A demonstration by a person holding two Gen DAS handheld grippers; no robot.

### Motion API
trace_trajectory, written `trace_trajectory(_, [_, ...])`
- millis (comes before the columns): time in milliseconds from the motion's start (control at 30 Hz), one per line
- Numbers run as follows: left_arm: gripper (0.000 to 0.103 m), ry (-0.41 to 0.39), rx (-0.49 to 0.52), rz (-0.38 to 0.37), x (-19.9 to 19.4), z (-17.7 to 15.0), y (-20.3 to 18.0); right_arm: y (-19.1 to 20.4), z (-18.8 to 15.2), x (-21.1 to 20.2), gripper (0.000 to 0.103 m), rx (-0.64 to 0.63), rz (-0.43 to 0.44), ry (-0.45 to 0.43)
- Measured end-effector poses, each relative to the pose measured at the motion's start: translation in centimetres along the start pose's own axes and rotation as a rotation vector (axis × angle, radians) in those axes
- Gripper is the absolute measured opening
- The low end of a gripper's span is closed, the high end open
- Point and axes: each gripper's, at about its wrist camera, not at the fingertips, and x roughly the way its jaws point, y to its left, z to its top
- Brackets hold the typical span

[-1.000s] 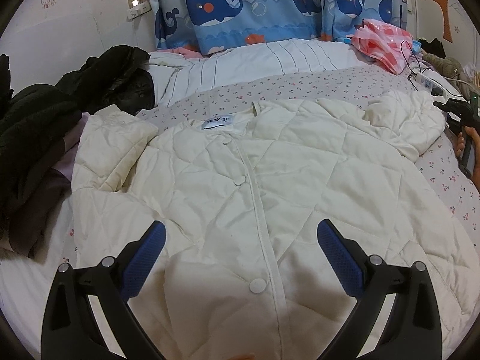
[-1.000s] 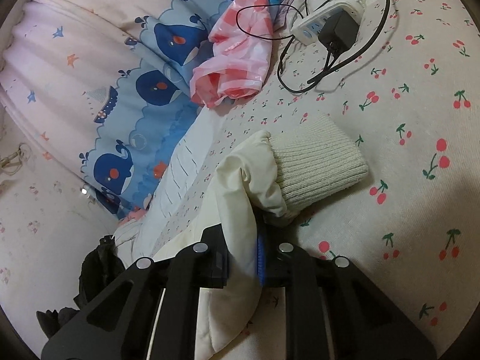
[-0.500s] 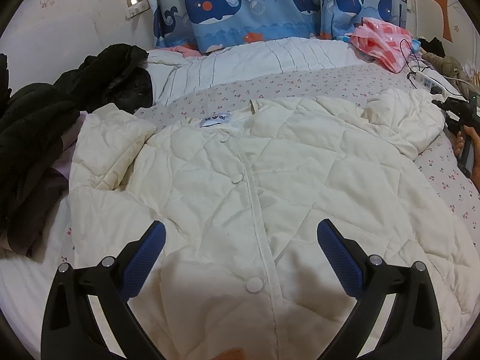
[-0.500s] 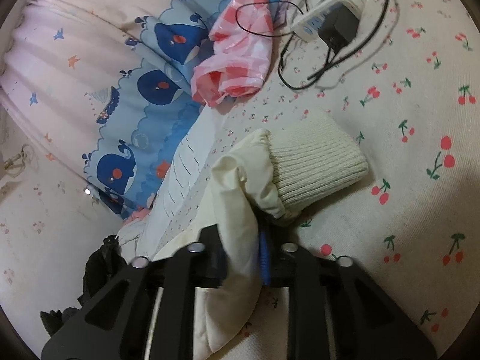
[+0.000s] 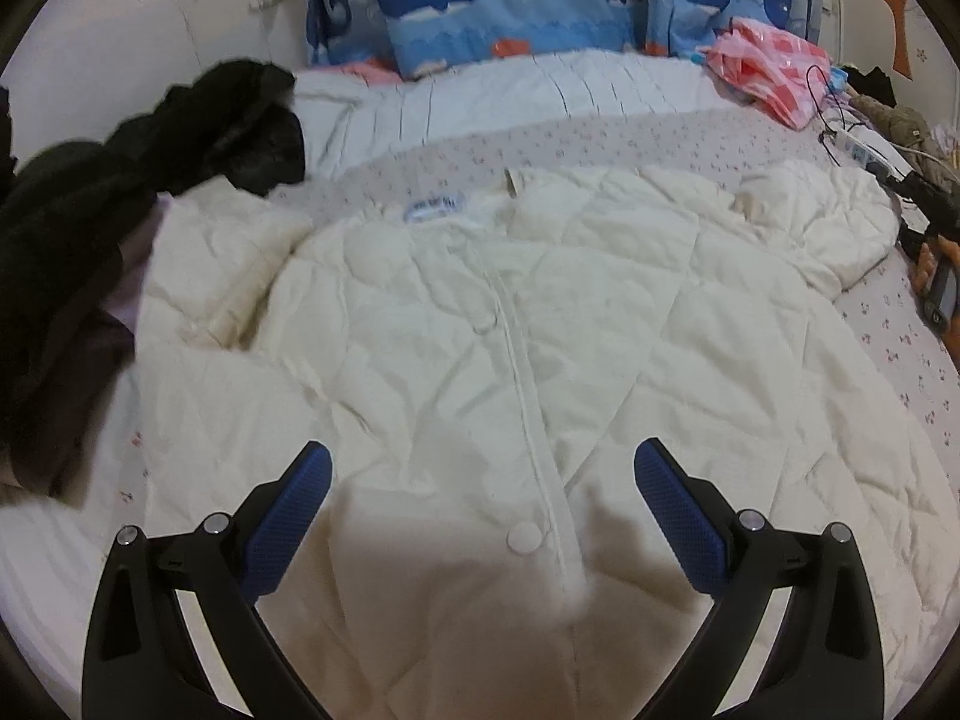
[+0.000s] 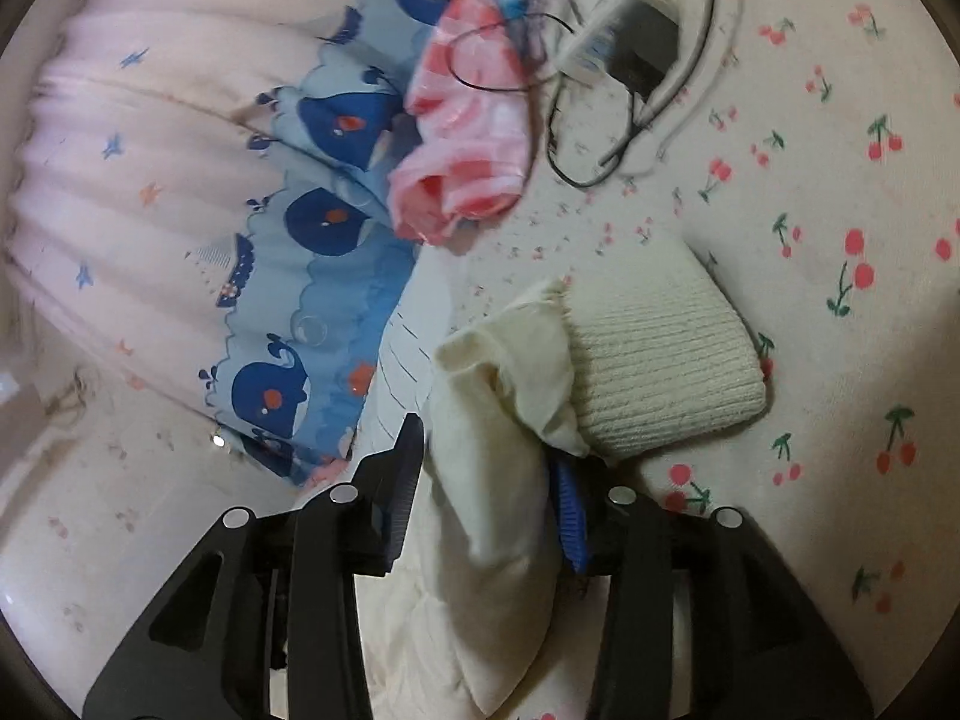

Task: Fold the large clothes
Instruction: 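Hold the knit sleeve cuff in the right gripper and lift it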

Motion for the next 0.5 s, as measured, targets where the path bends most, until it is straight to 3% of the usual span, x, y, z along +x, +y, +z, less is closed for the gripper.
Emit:
trace_trajectory(100, [0.097,-0.005,-0.007,-0.021,0.1,-0.3,0.5,1.2,0.4,0.5,0.058,-0.031,-0.002,0.013])
trace_trajectory(200, [0.097,-0.012,-0.018,-0.059,0.2,-0.6,0.7,1.6,1.0,1.0,0.056,-0.047,0.014,0.035])
trace_trajectory(233, [0.097,-0.007,-0.029,-0.083,0.4,-0.7,0.8,1.5,1.0,1.2,0.050,-0.073,-0.001,0.043])
trace_trajectory(267, [0.097,0.001,-0.034,-0.092,0.5,-0.7,0.8,1.3,1.0,1.4,0.024,-0.092,-0.036,0.053])
trace_trajectory(300, [0.097,0.004,-0.034,-0.092,0.6,-0.7,0.8,0.9,0.9,1.5,0.010,-0.091,-0.064,0.062])
trace_trajectory(367, [0.097,-0.015,-0.019,-0.065,0.4,-0.5,0.4,0.6,0.7,1.1,0.007,-0.082,-0.054,0.052])
trace_trajectory(500, [0.097,-0.062,0.004,-0.056,-0.9,0.0,0.1,3.8,0.5,-0.6,0.006,-0.151,-0.008,0.013])
